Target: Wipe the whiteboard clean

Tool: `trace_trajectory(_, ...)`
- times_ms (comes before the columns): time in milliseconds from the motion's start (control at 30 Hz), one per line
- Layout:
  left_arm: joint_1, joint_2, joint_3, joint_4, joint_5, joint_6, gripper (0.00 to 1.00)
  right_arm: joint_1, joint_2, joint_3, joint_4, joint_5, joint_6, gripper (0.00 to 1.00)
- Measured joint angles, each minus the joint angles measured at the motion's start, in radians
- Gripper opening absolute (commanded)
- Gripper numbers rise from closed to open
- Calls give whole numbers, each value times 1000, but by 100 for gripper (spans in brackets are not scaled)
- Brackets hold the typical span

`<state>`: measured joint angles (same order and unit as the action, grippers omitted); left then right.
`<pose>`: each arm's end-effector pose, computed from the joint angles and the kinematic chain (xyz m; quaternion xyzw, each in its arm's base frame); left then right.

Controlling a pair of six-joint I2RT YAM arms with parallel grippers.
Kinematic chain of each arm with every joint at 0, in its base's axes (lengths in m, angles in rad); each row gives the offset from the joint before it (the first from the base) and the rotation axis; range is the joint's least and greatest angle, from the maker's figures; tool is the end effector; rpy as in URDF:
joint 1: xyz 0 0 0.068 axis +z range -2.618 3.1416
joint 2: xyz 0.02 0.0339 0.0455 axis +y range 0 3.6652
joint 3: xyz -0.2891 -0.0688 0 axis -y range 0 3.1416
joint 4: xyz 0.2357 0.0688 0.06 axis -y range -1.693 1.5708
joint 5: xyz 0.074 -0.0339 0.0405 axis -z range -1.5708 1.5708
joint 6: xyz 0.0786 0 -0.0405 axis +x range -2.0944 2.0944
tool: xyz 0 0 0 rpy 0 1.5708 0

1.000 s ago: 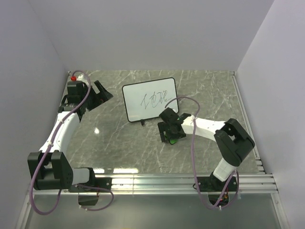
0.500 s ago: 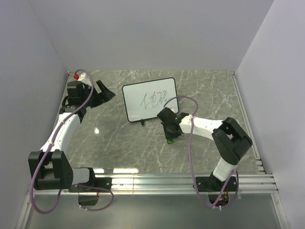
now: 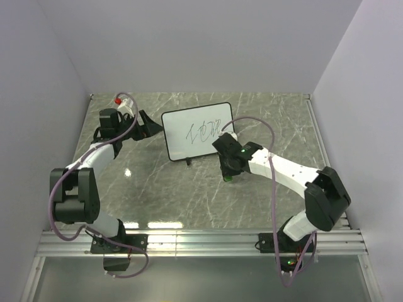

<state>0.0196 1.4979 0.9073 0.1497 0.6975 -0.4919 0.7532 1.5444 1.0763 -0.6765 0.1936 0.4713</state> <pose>0.3505 -0.0436 0.2631 -0.0238 0.8142 -0.3983 0.4217 0.2381 0.2026 0.2121 -0.1164 0.9660 0.0437 0.2266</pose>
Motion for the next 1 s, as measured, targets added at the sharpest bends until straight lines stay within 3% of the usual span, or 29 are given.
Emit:
trace_trajectory(667,-57,218,73,177,53,-56,80,0,-115,-3,-55,21,43,0)
trace_trajectory(900,-58,296,75,259,79,-102,59,0,-113,108,-70,19,16,0)
trace_trajectory(1000,-58,330,75,296,95,-123,57,0,-75,243,-48,6,6,0)
